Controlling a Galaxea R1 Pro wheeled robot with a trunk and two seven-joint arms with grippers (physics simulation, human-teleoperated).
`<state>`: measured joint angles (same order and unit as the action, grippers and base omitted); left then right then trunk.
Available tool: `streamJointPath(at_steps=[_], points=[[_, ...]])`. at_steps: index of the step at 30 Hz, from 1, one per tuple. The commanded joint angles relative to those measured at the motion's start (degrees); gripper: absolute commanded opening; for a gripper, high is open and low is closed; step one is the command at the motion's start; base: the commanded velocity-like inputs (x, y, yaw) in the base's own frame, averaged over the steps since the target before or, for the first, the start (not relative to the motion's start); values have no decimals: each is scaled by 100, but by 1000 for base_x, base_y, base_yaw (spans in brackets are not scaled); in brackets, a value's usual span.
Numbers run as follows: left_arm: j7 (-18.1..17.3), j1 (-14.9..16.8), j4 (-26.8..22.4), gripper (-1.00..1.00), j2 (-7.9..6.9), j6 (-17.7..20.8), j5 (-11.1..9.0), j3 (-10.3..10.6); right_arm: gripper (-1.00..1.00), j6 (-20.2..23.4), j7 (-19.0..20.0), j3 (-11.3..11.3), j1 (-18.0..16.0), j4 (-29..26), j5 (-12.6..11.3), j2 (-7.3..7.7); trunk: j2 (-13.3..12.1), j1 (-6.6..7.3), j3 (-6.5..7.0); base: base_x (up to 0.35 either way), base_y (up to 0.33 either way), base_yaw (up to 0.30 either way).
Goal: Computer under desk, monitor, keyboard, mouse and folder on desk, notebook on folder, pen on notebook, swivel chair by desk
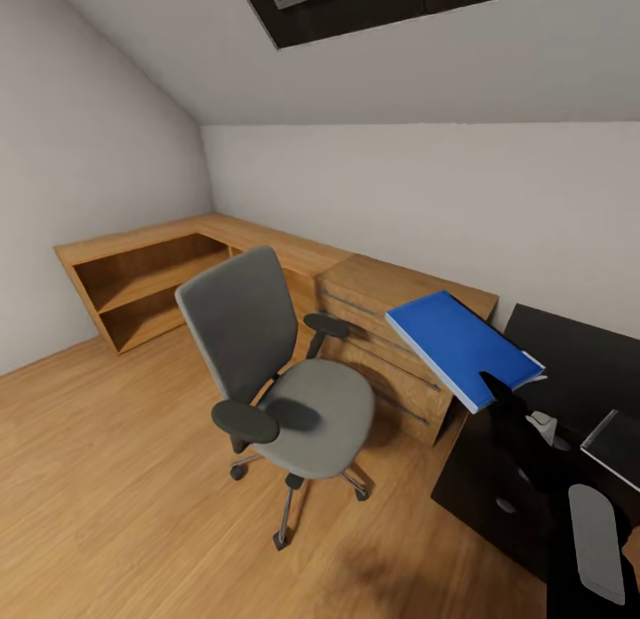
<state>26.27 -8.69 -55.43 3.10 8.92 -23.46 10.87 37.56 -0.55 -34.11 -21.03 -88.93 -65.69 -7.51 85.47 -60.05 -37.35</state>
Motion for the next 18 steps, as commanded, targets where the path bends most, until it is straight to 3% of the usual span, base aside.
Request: streamJointPath(at_steps=[1,6,13,18], points=[[37,-1,-13,100,-3,22,-35,11,-100,39,-9,-17,-6,1,-34,-5,-39,22,14,0,0,-1],[28,-1,1,100,-1,22,-36,19,-100,7,-11,-18,-4,213,-65,-5,-239,132,104,0,0,-3],[28,-1,8,100,-3,22,-36,20,-100,-69,-18,-85,-6,295,-67,-5,-520,286,230,0,0,-239],[28,-1,36,100,2,22,-36,20,-100,-425,-39,-234,-5,339,-67,3,-680,374,302,0,0,-261]])
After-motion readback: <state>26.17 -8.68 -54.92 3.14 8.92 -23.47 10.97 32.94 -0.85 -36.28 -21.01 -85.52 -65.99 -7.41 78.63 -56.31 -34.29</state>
